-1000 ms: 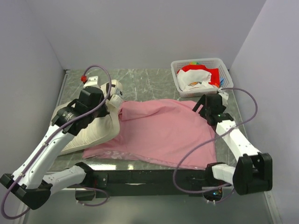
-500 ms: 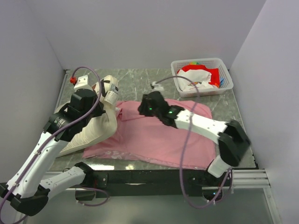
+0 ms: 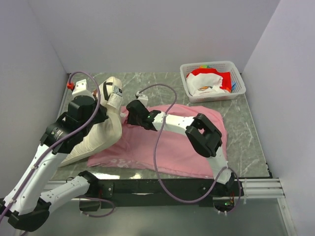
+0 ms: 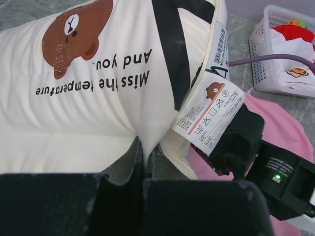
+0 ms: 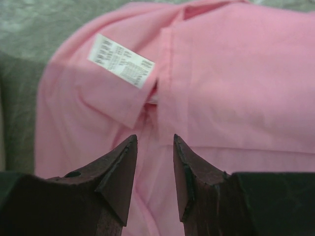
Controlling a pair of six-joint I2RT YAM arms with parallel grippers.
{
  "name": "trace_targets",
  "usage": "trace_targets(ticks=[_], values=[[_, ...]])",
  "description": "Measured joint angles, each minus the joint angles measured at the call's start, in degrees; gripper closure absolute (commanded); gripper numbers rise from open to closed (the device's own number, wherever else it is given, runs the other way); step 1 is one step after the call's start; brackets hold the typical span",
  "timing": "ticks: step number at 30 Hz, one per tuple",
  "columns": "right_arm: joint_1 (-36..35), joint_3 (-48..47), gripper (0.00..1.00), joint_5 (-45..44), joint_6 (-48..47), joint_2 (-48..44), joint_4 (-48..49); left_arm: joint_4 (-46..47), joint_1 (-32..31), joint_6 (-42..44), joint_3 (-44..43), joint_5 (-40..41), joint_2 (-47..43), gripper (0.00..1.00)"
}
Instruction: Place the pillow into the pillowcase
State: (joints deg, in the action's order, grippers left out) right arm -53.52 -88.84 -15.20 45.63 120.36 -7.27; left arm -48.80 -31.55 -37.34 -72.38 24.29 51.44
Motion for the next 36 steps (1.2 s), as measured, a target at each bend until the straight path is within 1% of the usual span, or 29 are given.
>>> trace_targets(ticks=[9,12,14,16,17,18,19,22,26,28,30,32,35,36], values=[[-0.52,-5.18,0.55,-2.34,1.51,6.64,-1.73,0.98,0.00,0.02,0.02,-0.04,-0.74,0.99],[-0.74,-7.13,0.56,-3.08,1.51,8.17,-2.62,1.40,0.00,0.02,0.22,-0.04,-0.74,0.99],[-0.74,-7.34,0.65,-3.74,1.46,8.50,-2.99,1.99,-0.02,0.00,0.85,-0.07,-0.83,0.99],[-0.74,-7.32,0.82,-4.55,1.20,8.52,-3.91,2.64,-0.02,0.00,1.60,-0.09,-0.96,0.99],[-0.72,-7.23,0.87,-5.01,0.94,8.52,-4.00,2.93,-0.02,-0.02,1.92,-0.11,-1.03,0.99],[-0.72,-6.86,0.97,-5.46,0.79,8.48,-3.82,3.37,-0.02,-0.04,2.36,-0.13,-1.11,0.99],[-0.72,-5.88,1.00,-5.92,0.52,8.13,-3.52,4.04,-0.02,-0.15,2.91,-0.20,-1.27,0.99],[-0.50,-1.90,1.00,-6.78,-0.48,6.25,-3.58,5.68,-0.02,-0.81,4.44,-0.48,-1.36,0.99],[-0.20,4.85,1.00,-7.45,-2.49,0.74,-4.13,7.45,-0.02,-1.36,5.90,-0.61,-0.94,0.99],[0.09,7.15,0.90,-7.48,-3.26,-2.62,-4.37,7.91,-0.02,-1.46,6.19,-0.55,-0.68,0.99],[0.26,8.24,0.86,-7.21,-3.63,-5.40,-4.31,8.28,-0.02,-1.51,6.29,-0.44,-0.52,0.99],[0.31,8.37,0.85,-6.12,-3.93,-7.69,-3.69,8.66,0.00,-1.55,6.54,-0.42,-0.61,0.99],[0.37,6.80,0.80,-4.59,-3.39,-7.91,-3.04,8.96,0.00,-1.79,6.93,-0.42,-1.01,0.99],[0.33,5.18,0.71,-4.33,-3.02,-7.04,-3.72,8.92,-0.02,-1.88,6.93,-0.42,-1.09,0.99]])
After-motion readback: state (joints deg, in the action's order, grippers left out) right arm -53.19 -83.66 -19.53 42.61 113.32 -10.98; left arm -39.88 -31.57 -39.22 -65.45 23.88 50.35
